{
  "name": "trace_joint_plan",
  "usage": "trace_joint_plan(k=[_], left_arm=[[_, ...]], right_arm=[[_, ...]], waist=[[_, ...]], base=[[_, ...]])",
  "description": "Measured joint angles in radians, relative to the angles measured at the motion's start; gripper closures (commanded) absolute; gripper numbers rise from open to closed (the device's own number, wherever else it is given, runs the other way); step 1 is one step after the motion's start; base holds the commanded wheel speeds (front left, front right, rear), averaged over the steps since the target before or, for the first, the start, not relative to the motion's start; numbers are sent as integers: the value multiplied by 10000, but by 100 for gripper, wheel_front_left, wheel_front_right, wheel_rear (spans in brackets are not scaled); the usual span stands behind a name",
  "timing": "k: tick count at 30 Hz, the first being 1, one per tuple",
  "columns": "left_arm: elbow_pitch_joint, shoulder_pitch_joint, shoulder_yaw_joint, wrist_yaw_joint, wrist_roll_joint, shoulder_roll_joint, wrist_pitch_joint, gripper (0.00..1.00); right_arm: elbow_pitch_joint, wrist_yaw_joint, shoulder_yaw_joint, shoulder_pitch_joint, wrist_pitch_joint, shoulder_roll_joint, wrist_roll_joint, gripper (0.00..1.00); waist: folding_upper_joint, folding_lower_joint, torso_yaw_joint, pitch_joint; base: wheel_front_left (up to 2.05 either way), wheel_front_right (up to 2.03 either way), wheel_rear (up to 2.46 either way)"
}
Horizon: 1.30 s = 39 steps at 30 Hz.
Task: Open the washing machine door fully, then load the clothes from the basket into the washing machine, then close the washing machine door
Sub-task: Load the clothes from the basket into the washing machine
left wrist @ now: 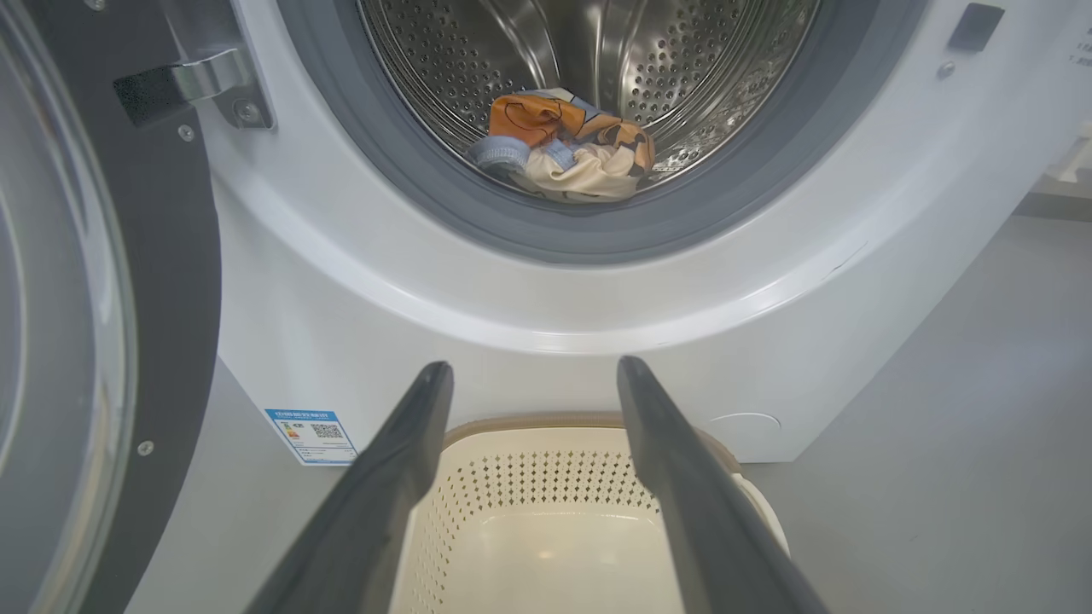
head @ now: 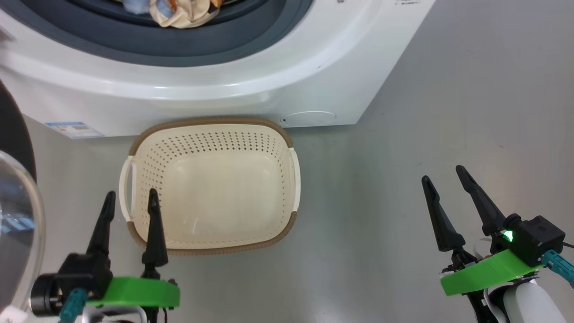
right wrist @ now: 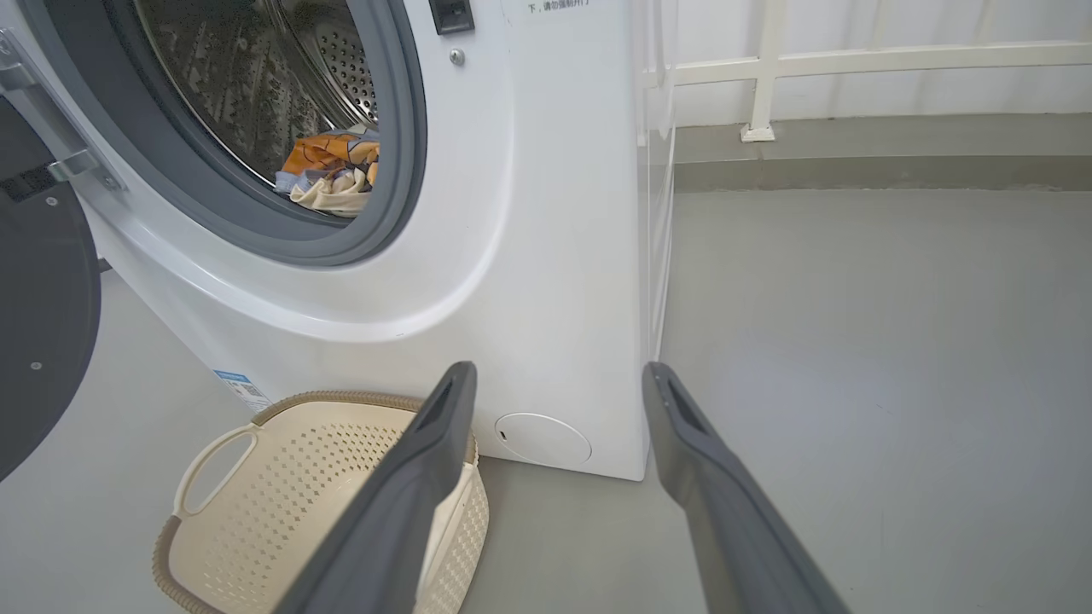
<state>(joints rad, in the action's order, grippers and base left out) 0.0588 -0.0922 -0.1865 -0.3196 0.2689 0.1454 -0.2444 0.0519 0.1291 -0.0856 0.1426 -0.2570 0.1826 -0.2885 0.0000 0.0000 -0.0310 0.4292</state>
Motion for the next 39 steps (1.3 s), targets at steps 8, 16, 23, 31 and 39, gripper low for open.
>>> trace_joint_plan(k=[8, 16, 23, 31, 39], left_arm=[[-441, -1646, -265, 178, -353, 316, 644, 0], [-1687, -3857, -351, 533, -362, 545, 1555, 0], [-3047, -6173, -351, 798, -575, 909, 2834, 0], [-5018, -8061, -213, 1041, -431, 1099, 4029, 0], [-6985, -9591, -94, 777, -617, 1501, 4573, 0]], right_arm=[[25, 0, -58, 131, 0, -299, -2, 0], [150, 0, -249, 472, 0, -612, -23, 0], [276, 0, -368, 497, 0, -859, -52, 0], [366, 0, -654, 775, 0, -995, -138, 0], [495, 0, -790, 830, 0, -1101, -140, 0]], waist=[[0, 1, -328, 290], [0, 1, -902, 646], [0, 1, -1489, 954], [0, 1, -2062, 1213], [0, 1, -2551, 1451]], base=[[0, 0, 0], [0, 0, 0], [0, 0, 0], [0, 0, 0], [0, 0, 0]])
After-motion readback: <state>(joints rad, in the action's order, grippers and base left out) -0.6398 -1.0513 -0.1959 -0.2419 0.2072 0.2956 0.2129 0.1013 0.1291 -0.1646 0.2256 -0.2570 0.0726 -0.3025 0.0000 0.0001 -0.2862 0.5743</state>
